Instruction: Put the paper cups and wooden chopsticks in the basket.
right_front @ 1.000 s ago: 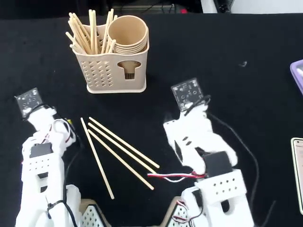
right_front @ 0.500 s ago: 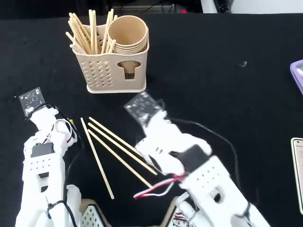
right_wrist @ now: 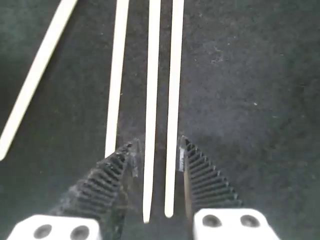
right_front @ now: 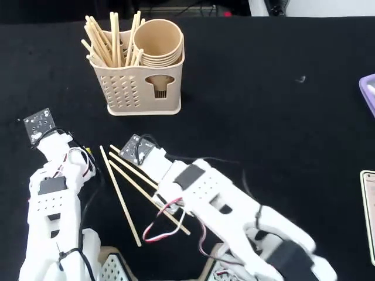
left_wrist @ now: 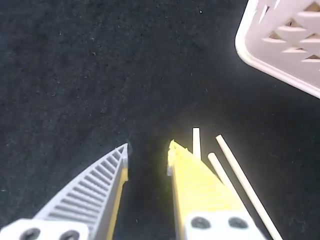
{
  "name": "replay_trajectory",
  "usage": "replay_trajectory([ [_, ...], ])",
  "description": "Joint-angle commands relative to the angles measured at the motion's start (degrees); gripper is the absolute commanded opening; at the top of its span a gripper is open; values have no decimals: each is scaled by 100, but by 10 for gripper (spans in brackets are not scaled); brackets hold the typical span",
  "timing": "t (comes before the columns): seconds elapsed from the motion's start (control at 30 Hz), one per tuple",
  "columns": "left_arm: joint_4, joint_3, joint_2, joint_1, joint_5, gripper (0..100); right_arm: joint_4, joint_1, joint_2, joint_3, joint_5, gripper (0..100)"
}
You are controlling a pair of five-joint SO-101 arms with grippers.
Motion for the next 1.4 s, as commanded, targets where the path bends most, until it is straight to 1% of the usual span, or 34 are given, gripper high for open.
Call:
replay_trajectory([
  [0.0,-9,-22,-88,48,26,137,-369,-62,725,-426,-79,123],
  [0.13,-18,31,-141,48,26,137,-264,-62,1596,-840,-79,123],
  [0.27,-18,31,-141,48,26,137,290,-53,2141,-1499,-79,124],
  [0.4,-18,31,-132,48,26,137,536,-62,2281,-1736,-79,132],
  [0.53,-18,31,-132,48,26,137,527,-62,2281,-1763,-79,188],
  [0.83,-26,31,-105,48,18,137,413,-35,2334,-1780,0,188],
  [0.9,-26,31,-105,48,18,137,431,-35,2334,-1736,229,186],
  [0.97,-26,31,-105,48,18,137,431,-35,2334,-1657,563,155],
  [1.07,-26,31,-114,48,18,137,431,-35,2334,-1604,1002,72],
  [1.17,-26,31,-114,48,18,137,431,-35,2325,-1613,1073,12],
  [1.3,-26,31,-105,48,18,137,527,-18,2255,-1657,1064,11],
  [1.37,-26,31,-105,48,18,137,862,-18,2141,-1798,1064,11],
])
